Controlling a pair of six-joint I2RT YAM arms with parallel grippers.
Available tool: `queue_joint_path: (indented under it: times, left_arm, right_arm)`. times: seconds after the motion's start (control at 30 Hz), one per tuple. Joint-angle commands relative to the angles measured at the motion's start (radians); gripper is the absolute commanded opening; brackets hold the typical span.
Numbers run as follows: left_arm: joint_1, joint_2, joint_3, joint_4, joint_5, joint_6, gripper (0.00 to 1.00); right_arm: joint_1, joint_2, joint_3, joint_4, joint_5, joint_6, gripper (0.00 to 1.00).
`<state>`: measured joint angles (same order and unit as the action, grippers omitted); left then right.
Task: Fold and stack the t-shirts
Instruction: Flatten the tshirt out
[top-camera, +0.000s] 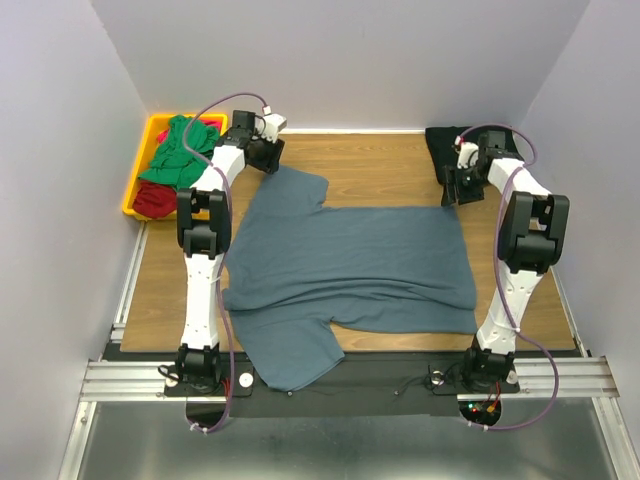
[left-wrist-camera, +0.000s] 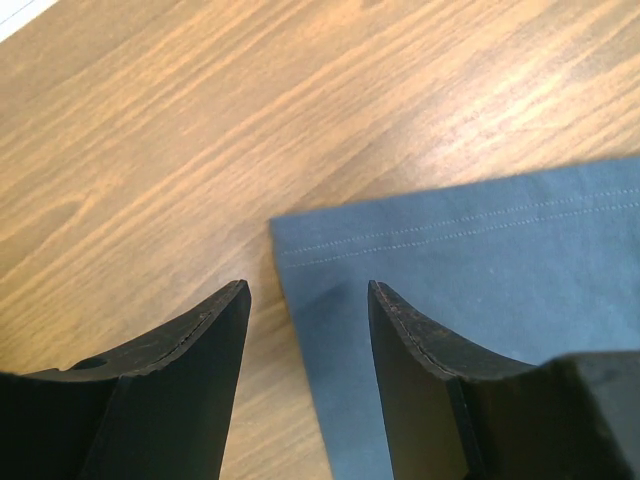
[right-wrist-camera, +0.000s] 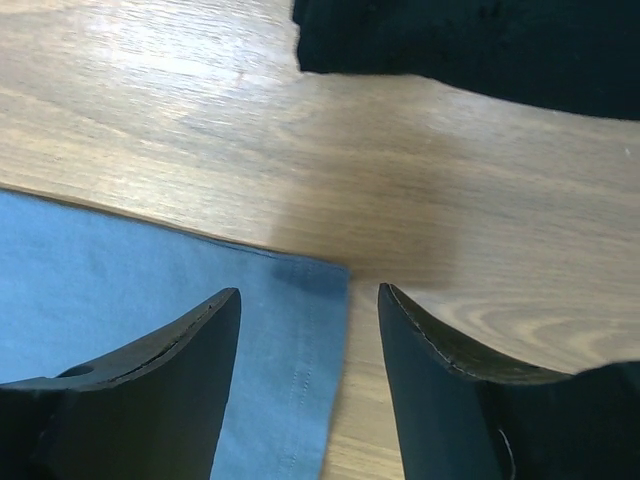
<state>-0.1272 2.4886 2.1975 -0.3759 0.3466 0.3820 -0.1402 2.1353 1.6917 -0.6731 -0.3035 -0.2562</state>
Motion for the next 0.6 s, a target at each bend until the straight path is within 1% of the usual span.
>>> queue_joint_path:
  times: [0.0,0.3,0.5,0.57]
  left_arm:
    - [0.006,0.015,0.079,0.028,-0.024,0.004,0.62]
    - [0.006,0.056,0.114,0.015,-0.018,0.021,0.65]
    - [0.006,0.073,0.119,0.011,0.006,0.015,0.65]
    - [0.005,0.082,0.119,0.009,0.012,0.012,0.65]
  right_arm:
    - [-0.018,-0.025,0.048,0.017,0.010,0.015,0.63]
    - [-0.019,0.051,0.049,0.015,-0.034,0.021,0.63]
    - [-0.019,0.064,0.003,0.015,-0.062,0.012,0.57]
    - [-0.019,0.069,-0.013,0.015,-0.069,0.009,0.53]
